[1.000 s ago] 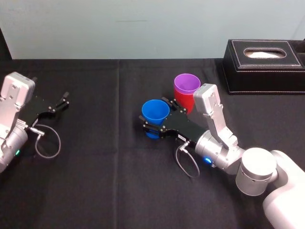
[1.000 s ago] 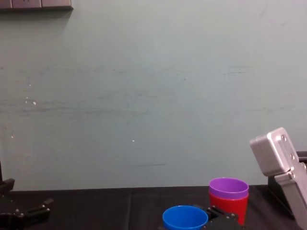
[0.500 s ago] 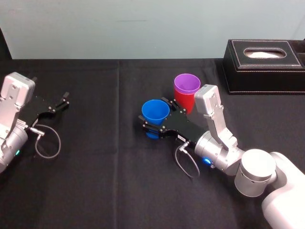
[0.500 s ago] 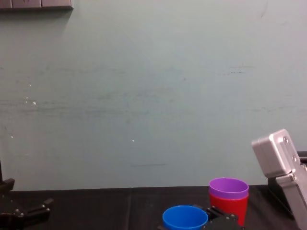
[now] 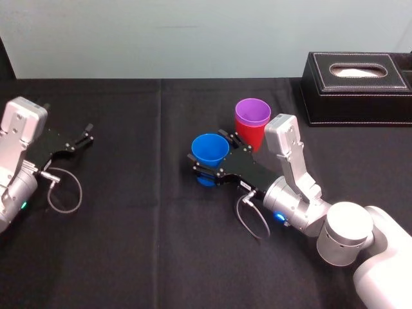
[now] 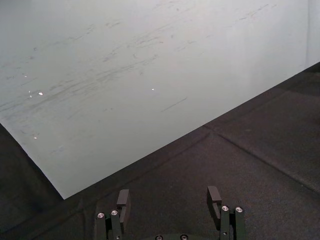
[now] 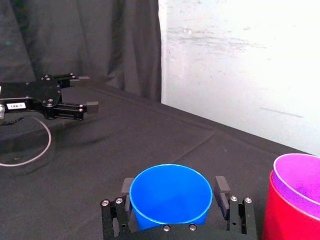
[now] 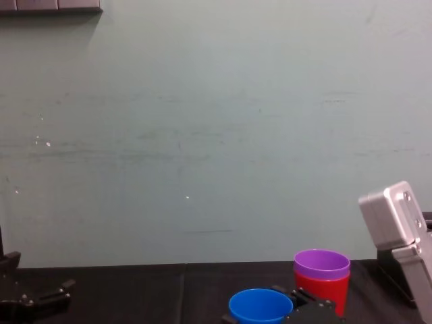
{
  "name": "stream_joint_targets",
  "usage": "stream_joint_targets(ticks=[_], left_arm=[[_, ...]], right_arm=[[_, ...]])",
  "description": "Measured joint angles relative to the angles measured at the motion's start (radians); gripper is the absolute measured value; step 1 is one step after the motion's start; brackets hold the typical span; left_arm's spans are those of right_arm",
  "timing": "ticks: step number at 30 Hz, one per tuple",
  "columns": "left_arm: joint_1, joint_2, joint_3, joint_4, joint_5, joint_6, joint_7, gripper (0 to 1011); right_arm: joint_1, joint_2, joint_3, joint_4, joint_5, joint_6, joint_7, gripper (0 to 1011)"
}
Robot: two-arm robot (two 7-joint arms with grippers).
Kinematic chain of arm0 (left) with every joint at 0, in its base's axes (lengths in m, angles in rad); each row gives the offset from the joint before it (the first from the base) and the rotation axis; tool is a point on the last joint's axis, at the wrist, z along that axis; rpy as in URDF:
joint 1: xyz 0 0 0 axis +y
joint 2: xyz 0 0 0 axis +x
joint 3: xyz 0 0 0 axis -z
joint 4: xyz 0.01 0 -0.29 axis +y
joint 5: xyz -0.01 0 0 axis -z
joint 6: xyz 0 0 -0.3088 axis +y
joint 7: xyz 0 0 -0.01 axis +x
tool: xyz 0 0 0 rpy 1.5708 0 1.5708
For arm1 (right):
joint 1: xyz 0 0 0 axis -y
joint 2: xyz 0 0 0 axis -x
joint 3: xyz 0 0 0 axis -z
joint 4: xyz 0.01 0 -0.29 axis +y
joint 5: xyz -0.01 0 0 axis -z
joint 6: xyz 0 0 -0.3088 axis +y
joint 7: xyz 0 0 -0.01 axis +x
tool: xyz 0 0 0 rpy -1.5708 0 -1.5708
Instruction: Stack the three plastic cups sequentially using one hand.
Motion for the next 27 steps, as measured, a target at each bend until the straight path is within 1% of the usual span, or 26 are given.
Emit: stream_joint_targets(ticks=[14,20,22,27], left_arm=[[0.000,0.000,0.000,0.000,0.000,0.000,0.000,1005],[0.000,0.000,0.000,0.000,0.000,0.000,0.000,1005],[0.000,0.000,0.000,0.000,0.000,0.000,0.000,1005],[0.000,0.000,0.000,0.000,0.000,0.000,0.000,1005]], right_arm=[[0.000,0.000,0.000,-0.001,0.001,0.000,0.000,1003],[0.000,0.000,-0.001,-0.002,0.000,0.001,0.000,907],[0.000,0.000,-0.001,-0.002,0.000,0.002,0.000,840],[0.000,0.001,-0.001,-0.002,-0.001,0.002,0.000,800]])
